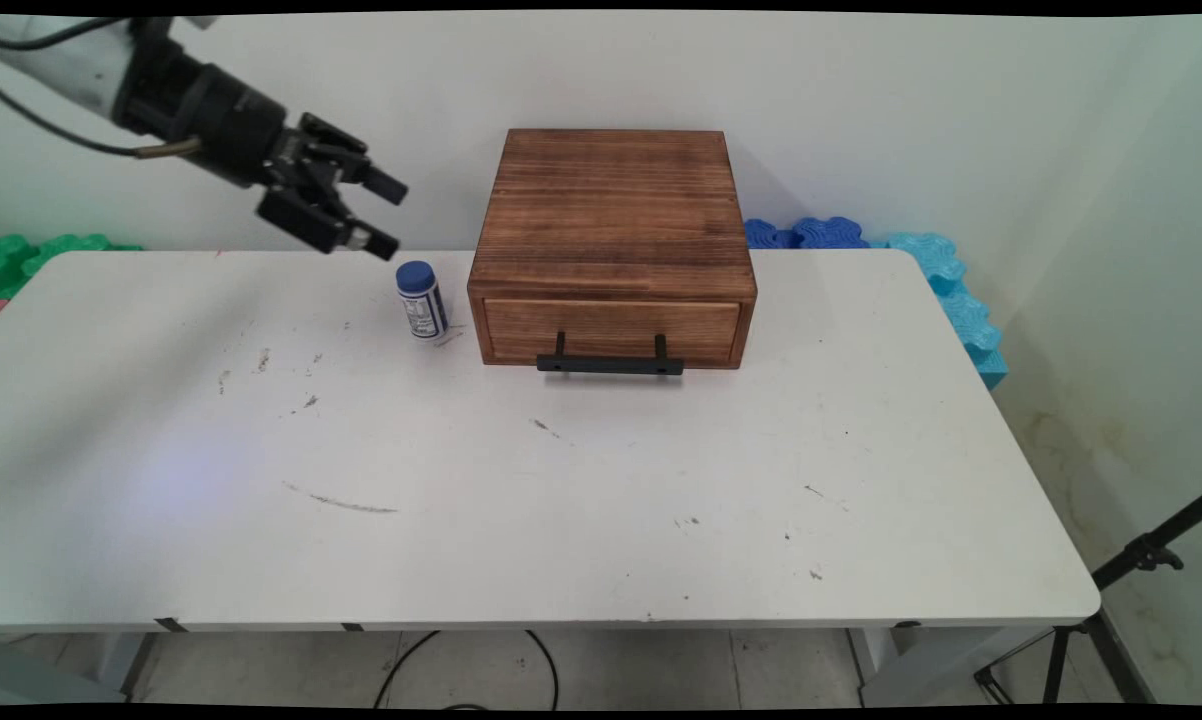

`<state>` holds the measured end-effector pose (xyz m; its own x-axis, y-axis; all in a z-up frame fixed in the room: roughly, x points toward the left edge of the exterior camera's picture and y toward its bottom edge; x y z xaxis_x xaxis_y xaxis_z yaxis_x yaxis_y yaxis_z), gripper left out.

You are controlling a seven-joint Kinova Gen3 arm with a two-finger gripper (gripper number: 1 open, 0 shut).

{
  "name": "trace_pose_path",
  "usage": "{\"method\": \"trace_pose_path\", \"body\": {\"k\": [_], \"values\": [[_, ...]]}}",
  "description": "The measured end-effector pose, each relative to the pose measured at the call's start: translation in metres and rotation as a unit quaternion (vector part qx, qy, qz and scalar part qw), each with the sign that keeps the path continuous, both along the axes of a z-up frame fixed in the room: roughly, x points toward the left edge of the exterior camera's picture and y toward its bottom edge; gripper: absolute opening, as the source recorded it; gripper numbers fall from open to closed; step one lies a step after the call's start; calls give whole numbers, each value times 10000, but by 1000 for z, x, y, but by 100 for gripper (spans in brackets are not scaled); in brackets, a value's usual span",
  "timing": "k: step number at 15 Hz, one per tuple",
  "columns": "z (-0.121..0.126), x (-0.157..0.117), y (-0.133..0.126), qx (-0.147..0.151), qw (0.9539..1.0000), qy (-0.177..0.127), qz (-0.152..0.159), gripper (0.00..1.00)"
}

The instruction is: Open the drawer

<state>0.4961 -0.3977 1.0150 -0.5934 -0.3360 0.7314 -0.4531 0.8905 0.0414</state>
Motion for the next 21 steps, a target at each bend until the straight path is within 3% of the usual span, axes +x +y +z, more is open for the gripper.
{"method": "trace_pose_path", "body": {"k": [8,14,21], "values": [[7,-84,-22,9,9995,-316,-62,100],[-7,-144,-46,-8,9959,-859,-282,100],[-32,-173,-75,-85,9884,-1410,-554,100]]}}
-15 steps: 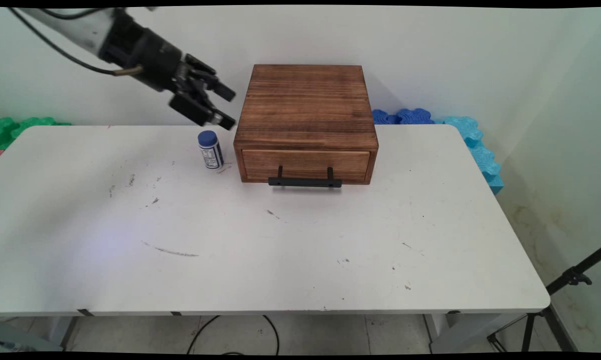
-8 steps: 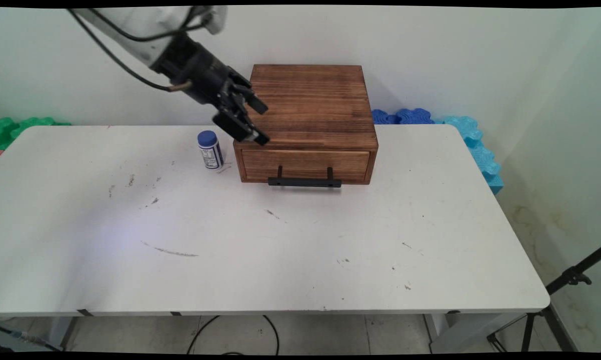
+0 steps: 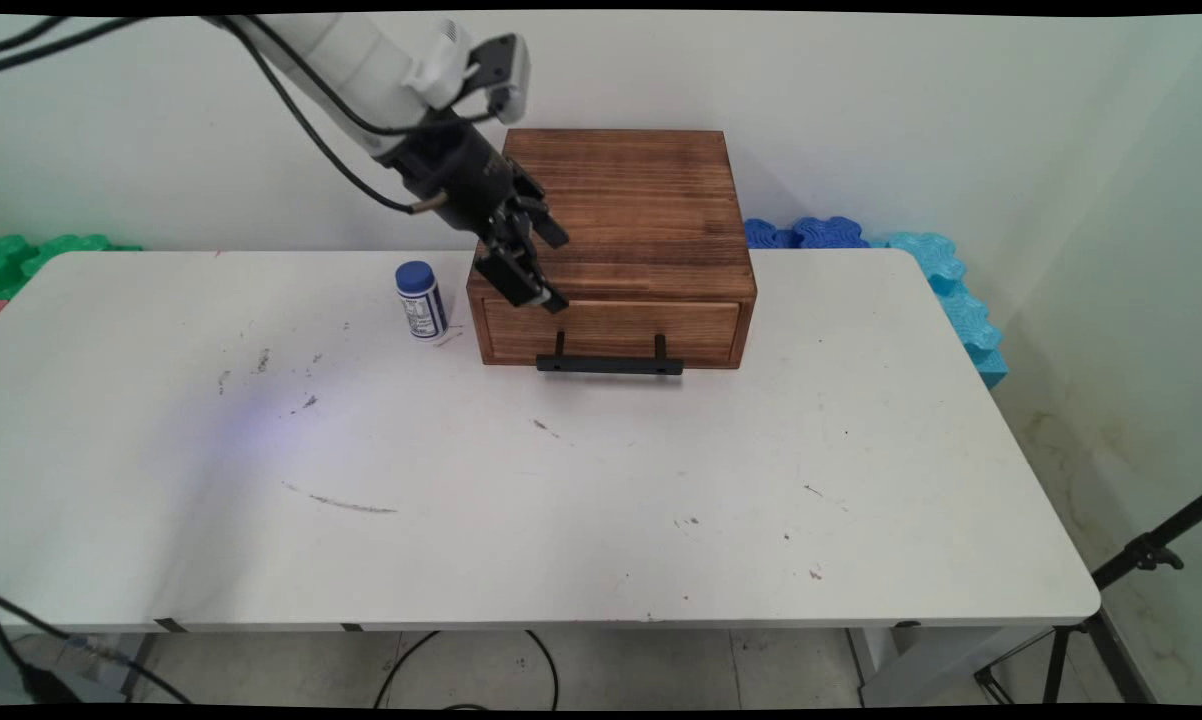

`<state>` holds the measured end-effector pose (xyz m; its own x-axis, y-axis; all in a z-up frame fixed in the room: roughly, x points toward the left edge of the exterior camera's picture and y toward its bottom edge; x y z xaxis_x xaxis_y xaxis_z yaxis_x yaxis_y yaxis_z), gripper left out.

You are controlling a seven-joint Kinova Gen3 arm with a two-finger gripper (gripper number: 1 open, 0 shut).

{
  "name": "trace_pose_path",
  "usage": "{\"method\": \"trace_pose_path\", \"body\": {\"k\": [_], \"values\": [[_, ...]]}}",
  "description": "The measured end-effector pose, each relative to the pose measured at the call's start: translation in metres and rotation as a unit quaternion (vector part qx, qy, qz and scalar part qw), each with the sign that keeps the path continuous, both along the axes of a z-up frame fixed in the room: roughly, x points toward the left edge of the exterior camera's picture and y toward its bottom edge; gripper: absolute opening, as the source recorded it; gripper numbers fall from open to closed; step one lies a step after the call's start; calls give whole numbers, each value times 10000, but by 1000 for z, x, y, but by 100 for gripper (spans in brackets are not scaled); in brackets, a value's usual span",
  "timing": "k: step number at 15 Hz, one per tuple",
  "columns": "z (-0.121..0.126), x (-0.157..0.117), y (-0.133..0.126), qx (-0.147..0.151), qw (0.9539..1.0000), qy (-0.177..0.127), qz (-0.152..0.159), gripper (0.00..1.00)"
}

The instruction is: Open the drawer

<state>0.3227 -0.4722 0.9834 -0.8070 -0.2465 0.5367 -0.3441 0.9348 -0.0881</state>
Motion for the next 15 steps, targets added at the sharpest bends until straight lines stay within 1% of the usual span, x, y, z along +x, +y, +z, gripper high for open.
{"method": "trace_pose_path", "body": {"k": [6,11,15], "values": [[-30,-18,-6,12,9990,-391,-221,100],[-57,-29,-5,-25,9973,-637,-362,100],[-74,-34,-2,-74,9961,-776,-410,100]]}}
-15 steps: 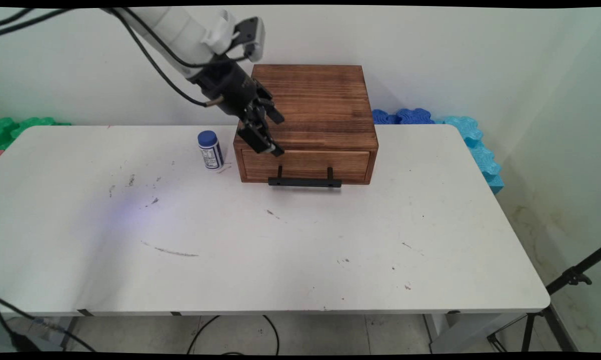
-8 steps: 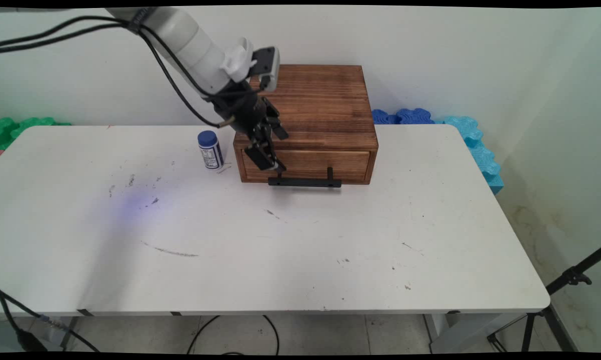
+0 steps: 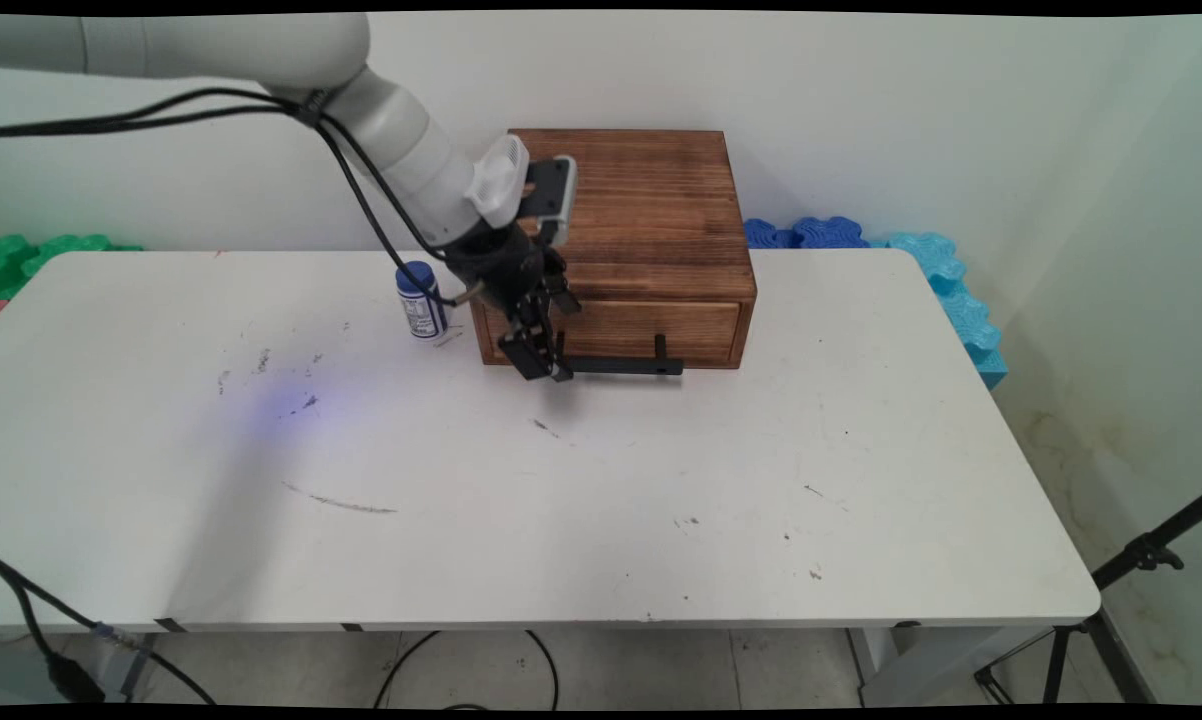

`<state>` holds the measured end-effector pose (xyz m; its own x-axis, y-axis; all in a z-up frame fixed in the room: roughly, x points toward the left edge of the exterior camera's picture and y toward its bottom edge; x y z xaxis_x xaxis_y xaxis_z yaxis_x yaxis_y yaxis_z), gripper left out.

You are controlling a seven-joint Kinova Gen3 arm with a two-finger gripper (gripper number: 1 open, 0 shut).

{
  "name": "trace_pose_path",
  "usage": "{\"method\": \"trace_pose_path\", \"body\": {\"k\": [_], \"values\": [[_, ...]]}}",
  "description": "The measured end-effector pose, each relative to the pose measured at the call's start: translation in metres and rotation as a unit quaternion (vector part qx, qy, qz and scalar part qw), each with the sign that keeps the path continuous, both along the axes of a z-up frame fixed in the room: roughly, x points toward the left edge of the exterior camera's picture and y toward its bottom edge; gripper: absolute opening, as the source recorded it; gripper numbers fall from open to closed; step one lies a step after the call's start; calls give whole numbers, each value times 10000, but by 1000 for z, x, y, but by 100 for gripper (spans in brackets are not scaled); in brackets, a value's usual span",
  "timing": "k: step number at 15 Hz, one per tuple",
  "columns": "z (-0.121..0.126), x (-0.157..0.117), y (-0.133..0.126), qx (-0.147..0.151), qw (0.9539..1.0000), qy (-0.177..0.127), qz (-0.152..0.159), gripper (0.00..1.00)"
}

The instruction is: Open the drawer

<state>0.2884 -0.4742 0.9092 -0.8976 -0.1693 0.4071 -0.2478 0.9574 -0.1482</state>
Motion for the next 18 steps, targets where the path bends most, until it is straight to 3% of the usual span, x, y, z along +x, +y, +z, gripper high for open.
{"method": "trace_pose_path", "body": {"k": [18], "values": [[-67,-46,-11,-149,9997,-115,172,100]]}}
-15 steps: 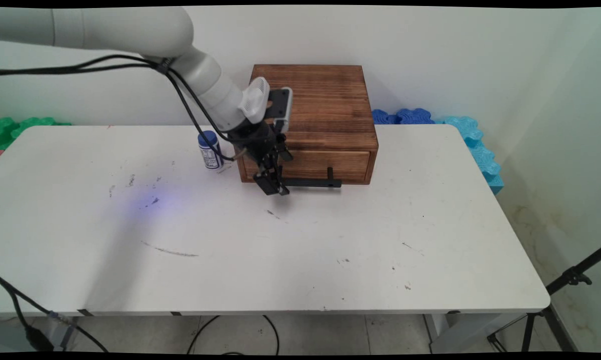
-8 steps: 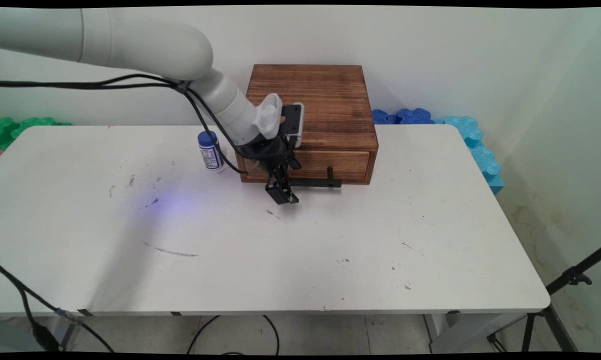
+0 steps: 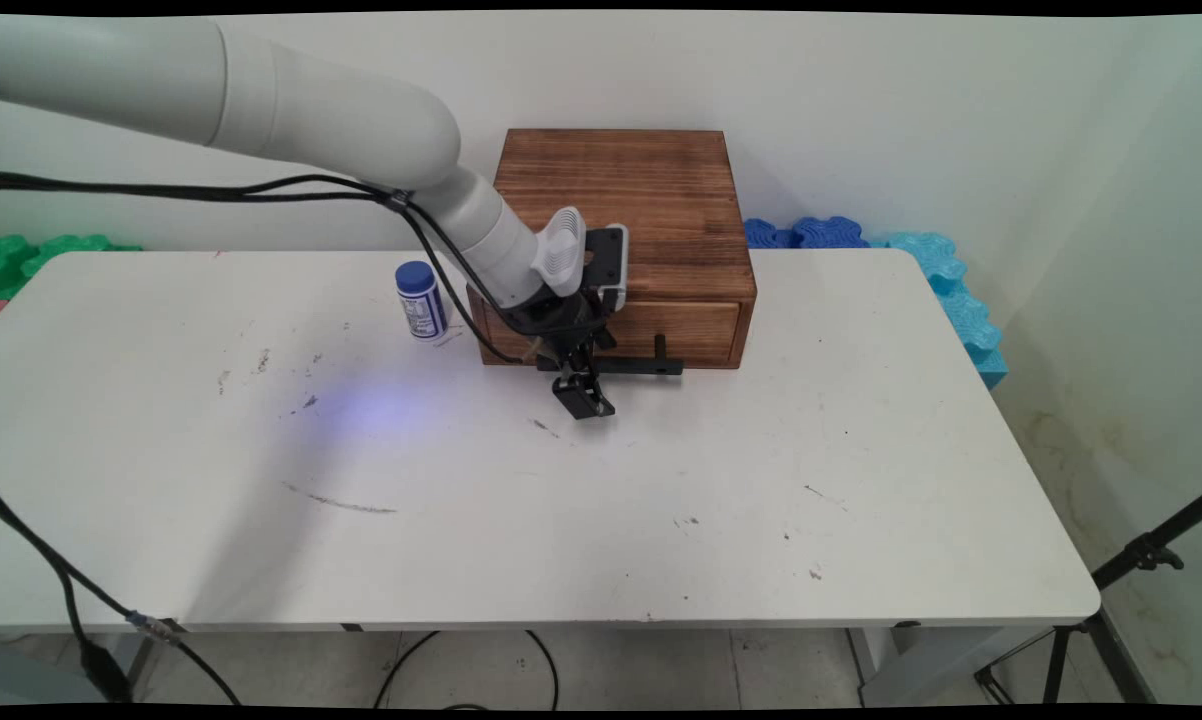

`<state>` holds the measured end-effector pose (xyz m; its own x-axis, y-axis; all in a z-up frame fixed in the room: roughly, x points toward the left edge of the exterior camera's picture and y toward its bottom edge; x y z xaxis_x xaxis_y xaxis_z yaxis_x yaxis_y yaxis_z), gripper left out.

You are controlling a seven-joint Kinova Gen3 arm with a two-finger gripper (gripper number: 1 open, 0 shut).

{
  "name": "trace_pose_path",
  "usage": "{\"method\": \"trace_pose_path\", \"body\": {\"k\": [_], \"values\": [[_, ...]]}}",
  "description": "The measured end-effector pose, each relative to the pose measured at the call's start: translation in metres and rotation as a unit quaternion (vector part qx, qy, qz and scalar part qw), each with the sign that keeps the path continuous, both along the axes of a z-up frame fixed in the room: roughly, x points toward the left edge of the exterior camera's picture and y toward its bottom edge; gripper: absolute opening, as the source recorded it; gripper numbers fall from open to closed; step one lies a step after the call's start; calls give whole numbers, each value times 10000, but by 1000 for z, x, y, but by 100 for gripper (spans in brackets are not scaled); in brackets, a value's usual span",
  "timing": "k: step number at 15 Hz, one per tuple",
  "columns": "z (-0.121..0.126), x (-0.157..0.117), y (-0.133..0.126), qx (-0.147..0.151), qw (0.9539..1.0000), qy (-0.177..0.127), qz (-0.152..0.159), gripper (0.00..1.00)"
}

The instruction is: Open the drawer

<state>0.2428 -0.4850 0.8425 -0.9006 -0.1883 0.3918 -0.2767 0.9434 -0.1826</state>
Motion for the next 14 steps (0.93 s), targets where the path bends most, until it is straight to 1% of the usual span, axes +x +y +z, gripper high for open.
{"method": "trace_pose_path", "body": {"k": [9,14], "values": [[-19,-8,-8,117,9997,-46,214,100],[-24,-10,-9,169,9994,-53,283,100]]}}
